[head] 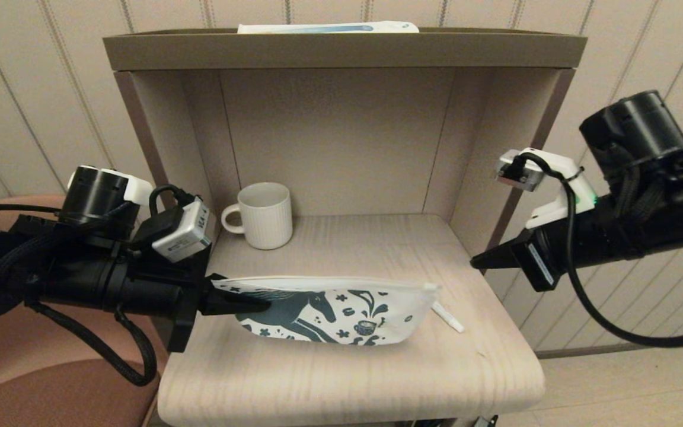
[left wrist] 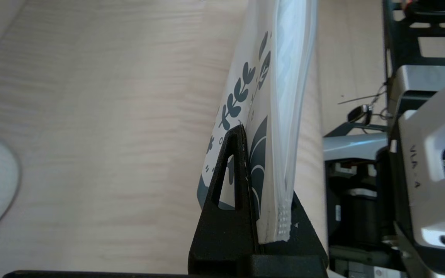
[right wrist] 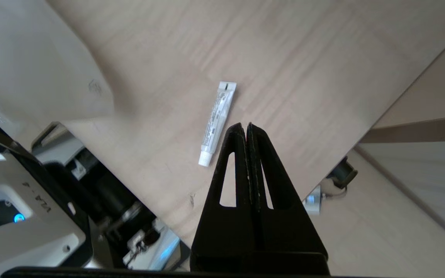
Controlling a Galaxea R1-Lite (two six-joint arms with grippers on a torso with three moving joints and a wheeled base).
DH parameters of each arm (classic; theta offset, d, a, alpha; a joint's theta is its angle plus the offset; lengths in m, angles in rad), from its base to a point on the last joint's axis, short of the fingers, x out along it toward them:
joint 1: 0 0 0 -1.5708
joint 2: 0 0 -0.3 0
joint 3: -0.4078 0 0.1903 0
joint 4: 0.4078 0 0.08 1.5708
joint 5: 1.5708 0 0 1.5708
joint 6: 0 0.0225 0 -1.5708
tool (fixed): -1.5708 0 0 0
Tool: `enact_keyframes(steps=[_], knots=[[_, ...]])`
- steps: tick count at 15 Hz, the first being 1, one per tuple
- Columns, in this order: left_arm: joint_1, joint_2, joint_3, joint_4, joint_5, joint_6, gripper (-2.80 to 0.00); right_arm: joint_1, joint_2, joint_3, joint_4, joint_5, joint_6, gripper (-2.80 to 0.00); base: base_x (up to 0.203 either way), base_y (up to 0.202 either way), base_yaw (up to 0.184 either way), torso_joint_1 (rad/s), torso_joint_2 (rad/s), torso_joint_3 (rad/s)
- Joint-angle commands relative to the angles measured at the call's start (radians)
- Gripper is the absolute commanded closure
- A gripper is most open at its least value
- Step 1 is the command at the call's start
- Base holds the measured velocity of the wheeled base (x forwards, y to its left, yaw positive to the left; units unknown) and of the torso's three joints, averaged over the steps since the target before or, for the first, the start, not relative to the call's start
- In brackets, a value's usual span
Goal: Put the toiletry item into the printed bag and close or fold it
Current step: Pick up the toothpaste
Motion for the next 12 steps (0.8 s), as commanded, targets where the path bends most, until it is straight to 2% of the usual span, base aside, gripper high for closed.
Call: enact_keyframes(steps=[1, 2, 6, 12], knots=[[0.000, 0.001, 0.000, -0.001, -0.005, 0.006, 0.00, 0.028, 0.058, -0.060, 0.054, -0.019, 0.002, 0.00, 0.000, 0.000, 0.000, 0.000, 0.00, 0.000], [0.000, 0.003, 0.000, -0.001, -0.005, 0.006, 0.00, 0.041, 0.079, -0.093, 0.077, -0.034, 0.004, -2.80, 0.000, 0.000, 0.000, 0.000, 0.00, 0.000], [0.000, 0.003, 0.011, -0.003, -0.004, 0.009, 0.00, 0.087, 0.150, -0.178, 0.257, -0.056, 0.001, -2.80, 0.000, 0.000, 0.000, 0.000, 0.00, 0.000], [0.001, 0.001, 0.019, -0.009, -0.005, 0.011, 0.00, 0.093, 0.235, -0.181, 0.261, -0.077, 0.000, -2.80, 0.000, 0.000, 0.000, 0.000, 0.00, 0.000]])
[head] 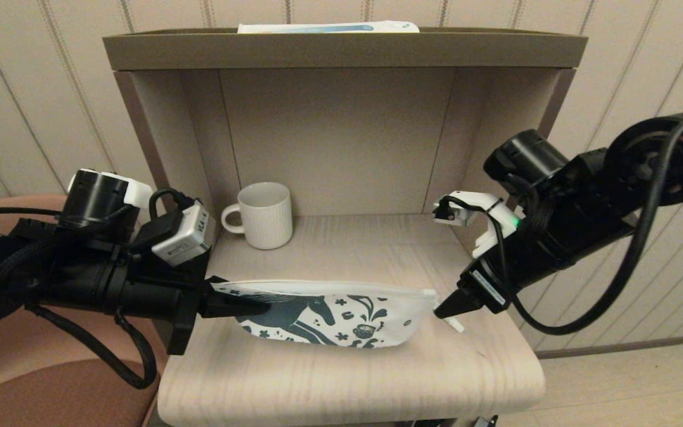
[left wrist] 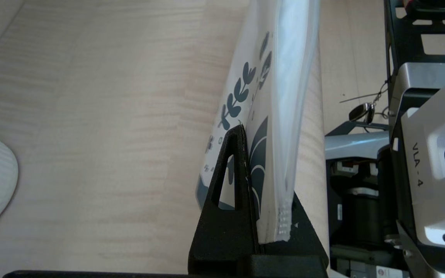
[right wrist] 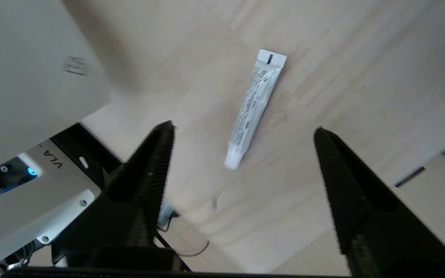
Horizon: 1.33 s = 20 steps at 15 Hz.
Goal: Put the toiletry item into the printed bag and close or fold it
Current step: Pick up the toothpaste
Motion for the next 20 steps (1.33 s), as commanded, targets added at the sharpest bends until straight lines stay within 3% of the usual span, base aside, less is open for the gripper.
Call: enact_keyframes(steps=[1, 20], knots=[[-0.002, 0.003, 0.005, -0.002, -0.005, 0.004, 0.00, 0.005, 0.028, 0.001, 0.004, -0.019, -0.002, -2.80, 0.000, 0.000, 0.000, 0.000, 0.00, 0.000], [0.000, 0.012, 0.018, -0.018, -0.005, 0.004, 0.00, 0.008, 0.091, 0.000, -0.062, -0.060, 0.001, -2.80, 0.000, 0.000, 0.000, 0.000, 0.00, 0.000]])
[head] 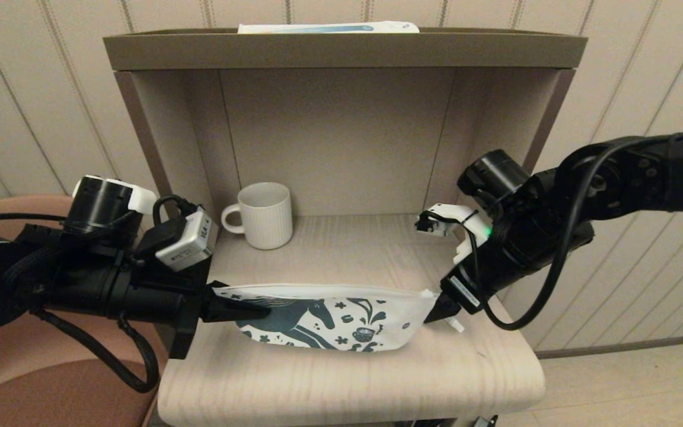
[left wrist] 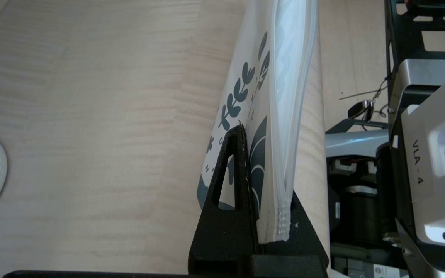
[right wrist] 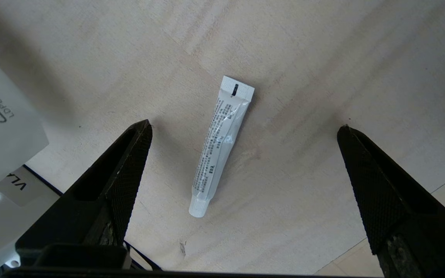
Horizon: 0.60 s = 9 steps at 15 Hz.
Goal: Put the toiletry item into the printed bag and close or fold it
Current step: Pick up the toothpaste
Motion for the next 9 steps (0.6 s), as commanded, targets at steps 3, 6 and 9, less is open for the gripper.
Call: enact_keyframes(steps=[3, 6, 9], knots=[[-0.001, 0.004, -0.001, -0.002, -0.006, 0.004, 0.00, 0.001, 0.000, -0.001, 0.005, 0.002, -0.002, -2.80, 0.000, 0.000, 0.000, 0.000, 0.00, 0.000], [0.000, 0.004, -0.004, -0.003, -0.006, 0.004, 0.00, 0.001, 0.000, 0.001, 0.003, 0.002, -0.002, -2.80, 0.000, 0.000, 0.000, 0.000, 0.00, 0.000], [0.001, 0.009, -0.003, -0.003, -0.006, 0.004, 0.00, 0.003, -0.004, -0.003, -0.003, 0.003, -0.002, -2.80, 0.000, 0.000, 0.000, 0.000, 0.00, 0.000]])
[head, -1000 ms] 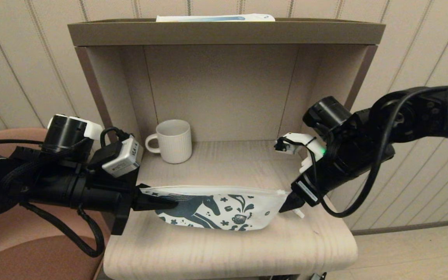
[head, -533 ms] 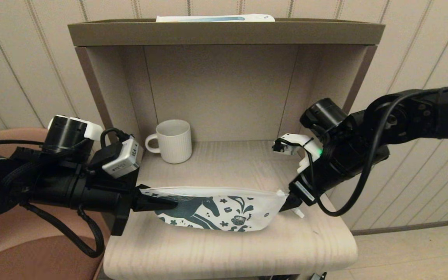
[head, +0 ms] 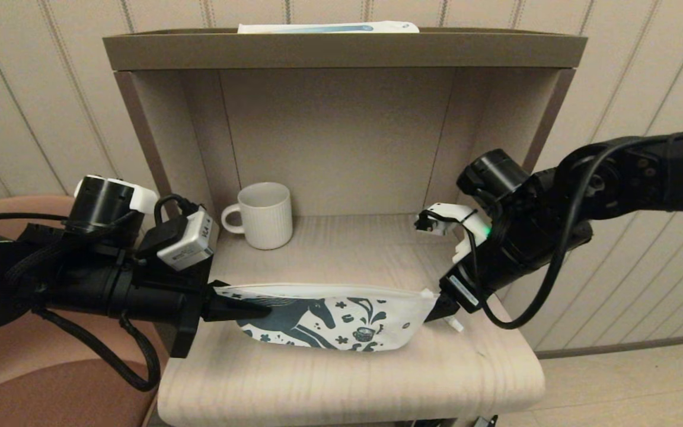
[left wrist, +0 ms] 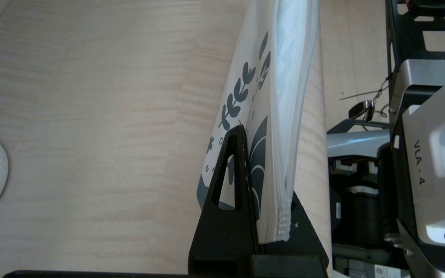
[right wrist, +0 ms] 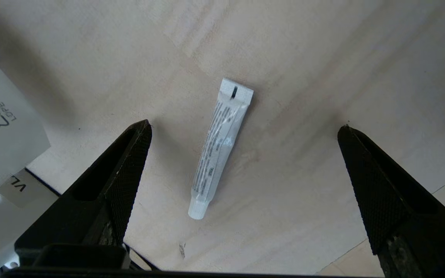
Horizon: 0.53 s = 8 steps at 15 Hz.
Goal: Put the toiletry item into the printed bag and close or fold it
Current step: Pick up the toothpaste
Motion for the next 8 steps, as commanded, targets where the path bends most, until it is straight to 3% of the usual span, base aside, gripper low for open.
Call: enact_keyframes(steps=[1, 8], knots=[[0.001, 0.007, 0.000, -0.001, -0.005, 0.004, 0.00, 0.001, -0.006, 0.001, 0.003, 0.002, -0.002, -2.80, 0.000, 0.000, 0.000, 0.000, 0.00, 0.000], [0.000, 0.002, 0.003, -0.014, -0.007, 0.003, 0.00, 0.012, -0.057, 0.022, 0.009, -0.009, -0.002, -2.80, 0.000, 0.000, 0.000, 0.000, 0.00, 0.000]])
